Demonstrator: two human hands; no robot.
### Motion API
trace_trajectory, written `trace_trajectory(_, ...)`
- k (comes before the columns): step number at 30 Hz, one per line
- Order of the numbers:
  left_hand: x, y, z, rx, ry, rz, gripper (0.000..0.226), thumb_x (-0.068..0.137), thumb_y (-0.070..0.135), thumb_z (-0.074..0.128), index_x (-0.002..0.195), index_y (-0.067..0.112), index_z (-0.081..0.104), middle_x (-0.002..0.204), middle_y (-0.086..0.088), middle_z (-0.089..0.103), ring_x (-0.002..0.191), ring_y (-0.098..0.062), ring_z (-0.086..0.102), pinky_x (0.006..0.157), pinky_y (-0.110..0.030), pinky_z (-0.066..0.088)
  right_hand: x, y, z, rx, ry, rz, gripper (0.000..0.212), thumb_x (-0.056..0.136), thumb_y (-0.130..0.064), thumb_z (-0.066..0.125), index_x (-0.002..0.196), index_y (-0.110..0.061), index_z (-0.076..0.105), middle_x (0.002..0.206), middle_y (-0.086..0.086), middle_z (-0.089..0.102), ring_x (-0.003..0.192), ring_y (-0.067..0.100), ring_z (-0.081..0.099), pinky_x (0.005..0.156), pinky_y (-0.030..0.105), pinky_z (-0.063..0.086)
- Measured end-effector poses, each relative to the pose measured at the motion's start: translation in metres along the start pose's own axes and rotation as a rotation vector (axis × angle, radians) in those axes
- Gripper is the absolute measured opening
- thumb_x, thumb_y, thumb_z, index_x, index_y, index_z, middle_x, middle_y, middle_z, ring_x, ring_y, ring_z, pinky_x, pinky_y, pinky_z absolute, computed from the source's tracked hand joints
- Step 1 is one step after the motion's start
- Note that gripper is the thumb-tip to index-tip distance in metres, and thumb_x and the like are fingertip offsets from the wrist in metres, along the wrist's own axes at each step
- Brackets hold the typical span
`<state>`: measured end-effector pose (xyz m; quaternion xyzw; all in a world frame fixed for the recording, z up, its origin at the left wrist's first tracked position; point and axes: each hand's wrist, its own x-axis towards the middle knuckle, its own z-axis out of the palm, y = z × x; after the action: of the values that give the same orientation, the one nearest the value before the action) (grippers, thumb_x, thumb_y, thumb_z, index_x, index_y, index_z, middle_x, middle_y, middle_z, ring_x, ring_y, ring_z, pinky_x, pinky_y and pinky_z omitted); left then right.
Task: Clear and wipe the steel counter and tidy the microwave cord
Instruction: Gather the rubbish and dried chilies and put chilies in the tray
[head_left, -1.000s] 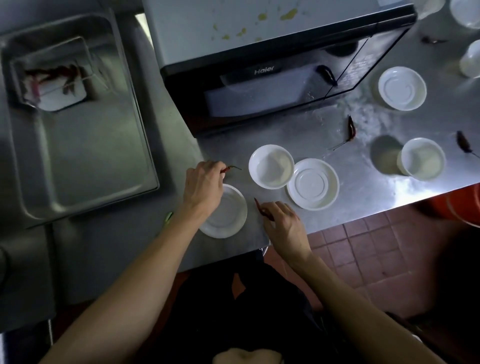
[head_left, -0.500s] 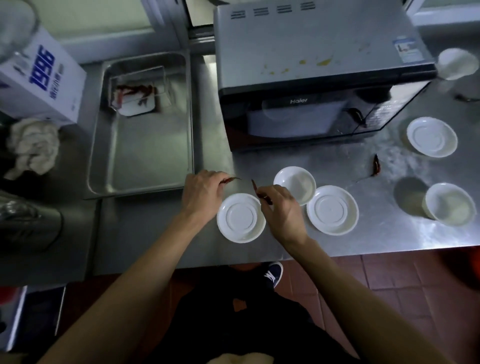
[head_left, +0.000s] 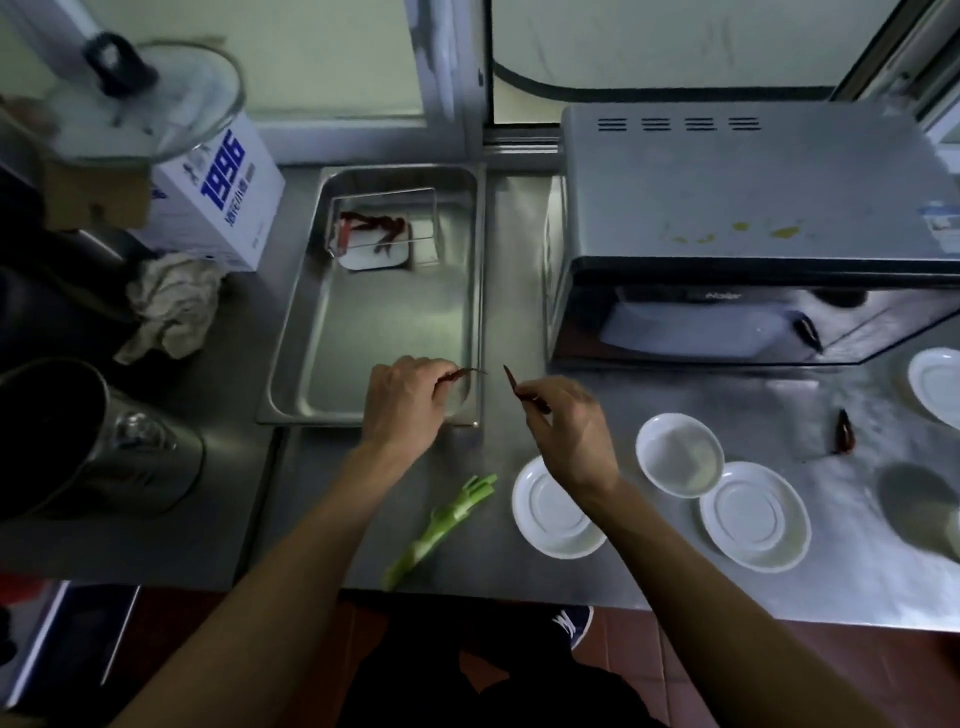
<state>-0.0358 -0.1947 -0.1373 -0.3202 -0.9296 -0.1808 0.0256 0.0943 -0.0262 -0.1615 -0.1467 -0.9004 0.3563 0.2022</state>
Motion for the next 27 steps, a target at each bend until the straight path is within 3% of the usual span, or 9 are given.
trace_trajectory(7,0.039,-0.088,-0.025,-0.132,0.070,-0.035,0.011,0.083,0.017,0.077,0.094,0.019,0.075,0.080,-0.002,0.072,0.071,-0.026,0.064,0.068,-0.047,0.053,0.063,-0.050,0.055,-0.034,0.029,-0.036,0.016,0.088,-0.004,0.067,0.102,-0.010,0.072,0.092,0.004,0.069,0.083,0.024,0.063,0.069,0.045,0.054)
trace_trajectory(14,0.082,-0.158,-0.034,-0.294,0.049,-0.116,0.017,0.087,0.016,0.074,0.104,0.016,0.075,0.093,-0.004,0.075,0.079,-0.026,0.068,0.077,-0.047,0.055,0.122,-0.086,0.107,-0.118,0.037,-0.025,0.016,0.090,-0.009,0.067,0.104,-0.015,0.073,0.095,-0.001,0.070,0.085,0.018,0.064,0.069,0.038,0.055)
trace_trajectory(27,0.180,-0.179,-0.026,-0.277,0.011,-0.163,0.023,0.092,0.016,0.067,0.115,0.021,0.071,0.108,-0.003,0.073,0.097,-0.024,0.066,0.086,-0.043,0.055,0.223,-0.070,0.131,-0.100,-0.014,-0.049,0.020,0.092,-0.006,0.063,0.110,-0.013,0.070,0.100,0.001,0.070,0.090,0.016,0.063,0.077,0.039,0.055)
